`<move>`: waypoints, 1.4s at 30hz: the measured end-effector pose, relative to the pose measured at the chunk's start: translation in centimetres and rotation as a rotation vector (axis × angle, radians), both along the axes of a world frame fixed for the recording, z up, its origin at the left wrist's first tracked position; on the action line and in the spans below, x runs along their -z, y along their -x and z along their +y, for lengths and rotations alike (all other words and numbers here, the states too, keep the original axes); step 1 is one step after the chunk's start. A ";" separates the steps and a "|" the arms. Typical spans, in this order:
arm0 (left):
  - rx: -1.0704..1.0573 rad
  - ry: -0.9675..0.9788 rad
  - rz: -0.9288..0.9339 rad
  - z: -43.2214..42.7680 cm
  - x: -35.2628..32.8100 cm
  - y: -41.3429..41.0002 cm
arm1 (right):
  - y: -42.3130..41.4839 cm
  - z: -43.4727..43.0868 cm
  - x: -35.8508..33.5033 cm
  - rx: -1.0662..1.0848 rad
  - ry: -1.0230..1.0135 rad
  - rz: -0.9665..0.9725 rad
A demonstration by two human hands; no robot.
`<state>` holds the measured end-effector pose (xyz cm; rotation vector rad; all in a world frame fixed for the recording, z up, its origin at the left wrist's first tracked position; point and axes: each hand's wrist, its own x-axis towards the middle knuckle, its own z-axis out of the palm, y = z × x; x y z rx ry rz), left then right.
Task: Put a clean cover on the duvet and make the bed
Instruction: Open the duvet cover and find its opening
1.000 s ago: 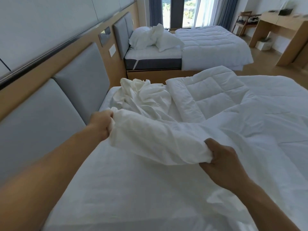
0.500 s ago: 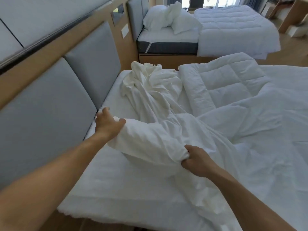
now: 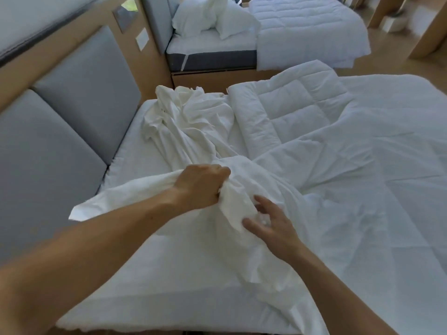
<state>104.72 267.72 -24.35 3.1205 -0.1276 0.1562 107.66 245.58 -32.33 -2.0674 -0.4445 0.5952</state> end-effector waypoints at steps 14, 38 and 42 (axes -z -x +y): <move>-0.359 -0.061 -0.009 2.1 -1.6 0.4 | -0.3 -11.4 9.3 0.316 0.222 0.131; -0.417 0.041 -0.240 1.1 -3.3 0.5 | -0.2 0.6 3.8 -0.106 0.287 -0.351; -0.328 -0.043 -0.344 3.2 -3.3 2.5 | -0.8 1.3 3.9 -0.149 0.303 -0.244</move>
